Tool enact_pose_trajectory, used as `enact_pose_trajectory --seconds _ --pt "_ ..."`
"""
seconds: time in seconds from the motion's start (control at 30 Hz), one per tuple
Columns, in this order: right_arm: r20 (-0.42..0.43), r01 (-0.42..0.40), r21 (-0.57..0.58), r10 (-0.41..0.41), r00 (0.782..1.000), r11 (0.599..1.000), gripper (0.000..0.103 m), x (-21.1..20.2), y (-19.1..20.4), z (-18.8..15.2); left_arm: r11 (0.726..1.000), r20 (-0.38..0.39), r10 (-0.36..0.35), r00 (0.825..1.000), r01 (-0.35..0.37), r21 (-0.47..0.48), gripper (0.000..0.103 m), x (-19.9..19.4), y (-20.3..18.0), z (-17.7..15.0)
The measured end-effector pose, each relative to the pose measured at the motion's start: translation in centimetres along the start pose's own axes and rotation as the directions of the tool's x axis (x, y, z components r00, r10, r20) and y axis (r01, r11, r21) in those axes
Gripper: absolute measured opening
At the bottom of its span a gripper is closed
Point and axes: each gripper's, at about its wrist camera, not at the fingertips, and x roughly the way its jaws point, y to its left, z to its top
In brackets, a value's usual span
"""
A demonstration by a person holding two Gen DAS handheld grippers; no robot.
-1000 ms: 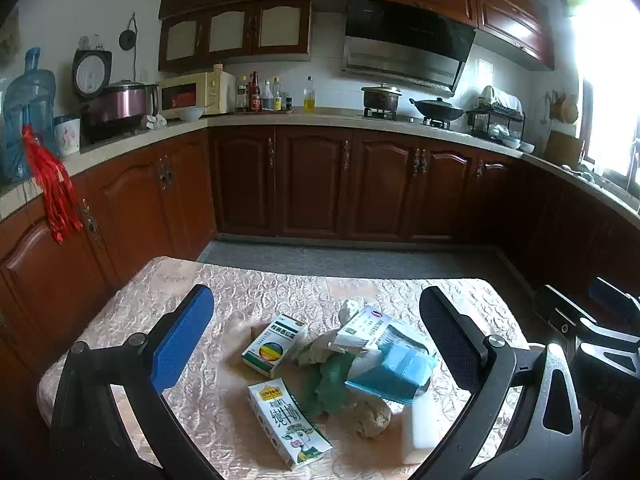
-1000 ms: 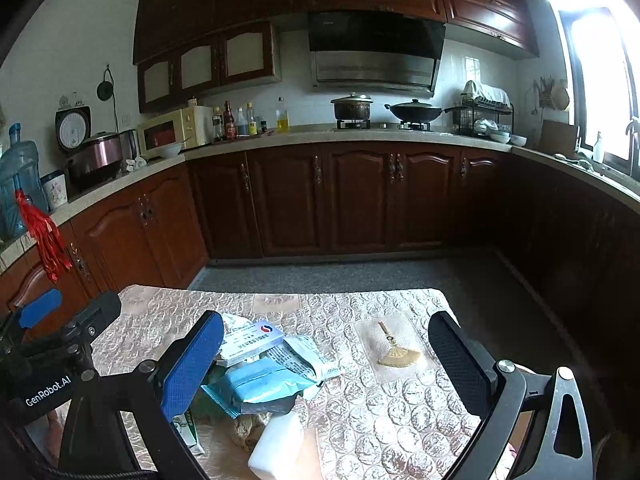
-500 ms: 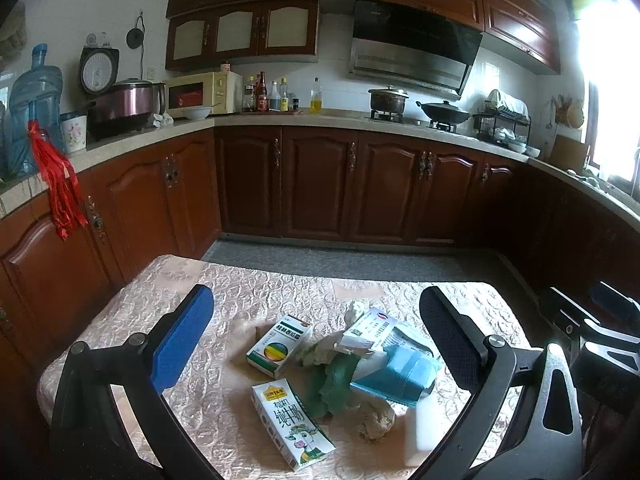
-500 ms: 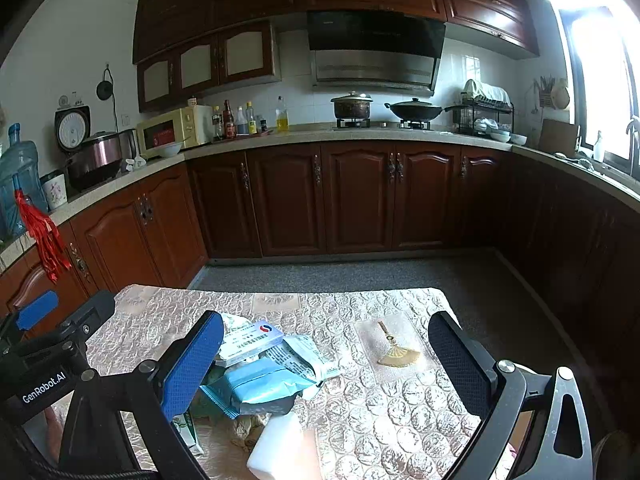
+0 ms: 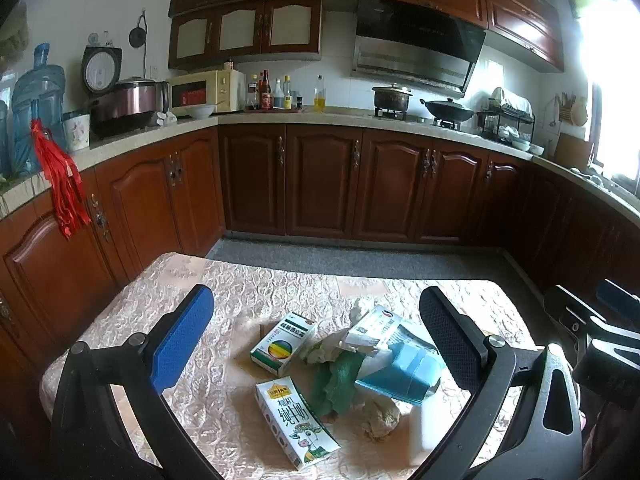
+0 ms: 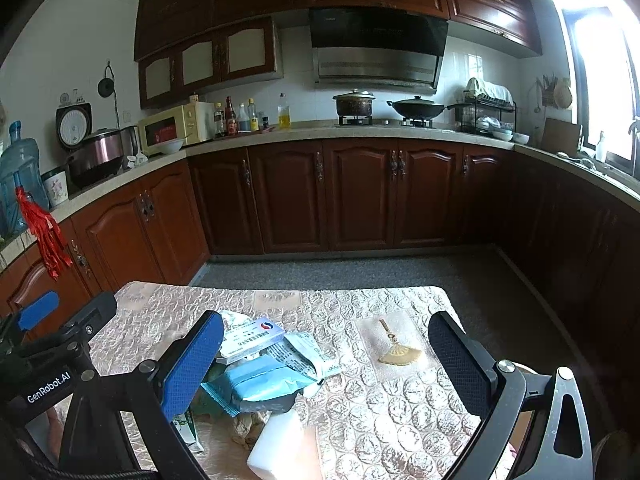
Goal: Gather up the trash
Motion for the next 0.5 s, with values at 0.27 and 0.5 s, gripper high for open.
enact_pose_trajectory --seconds 0.27,0.5 --pt "-0.004 -0.001 -0.002 0.001 1.0 1.0 0.101 0.07 -0.01 0.06 1.0 0.001 0.002 1.0 -0.002 0.0 0.102 0.04 -0.01 0.04" --pt "-0.005 -0.006 0.01 0.006 1.0 1.0 0.101 -0.04 -0.25 0.28 1.0 0.002 0.002 1.0 -0.002 0.0 0.102 0.04 -0.03 0.01"
